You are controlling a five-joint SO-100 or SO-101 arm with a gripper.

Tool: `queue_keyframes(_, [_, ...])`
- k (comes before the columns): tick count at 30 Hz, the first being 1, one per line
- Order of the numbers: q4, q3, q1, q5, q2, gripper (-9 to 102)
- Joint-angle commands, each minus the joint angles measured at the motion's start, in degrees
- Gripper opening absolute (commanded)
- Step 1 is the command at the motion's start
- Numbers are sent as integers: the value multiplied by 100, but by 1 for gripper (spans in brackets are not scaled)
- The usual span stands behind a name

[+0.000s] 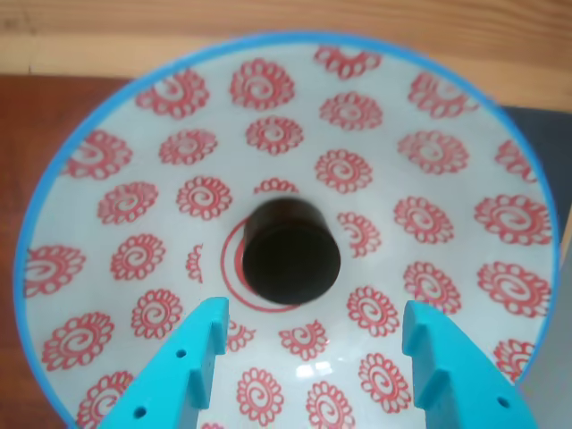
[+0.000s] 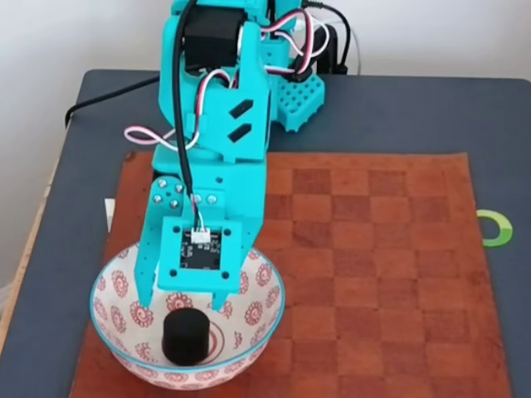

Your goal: Grasp a black cylinder and put it in the bin.

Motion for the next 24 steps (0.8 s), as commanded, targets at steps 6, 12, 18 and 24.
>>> queue_keyframes(6, [853,-642,9,-53,97,19])
queue_keyframes(12, [1600,-1327,-53,9,97,4])
queue_keyframes(18, [2232,-1907,-281,44,114,0])
queue_keyframes(24, [2232,-1547,-501,229,853,0])
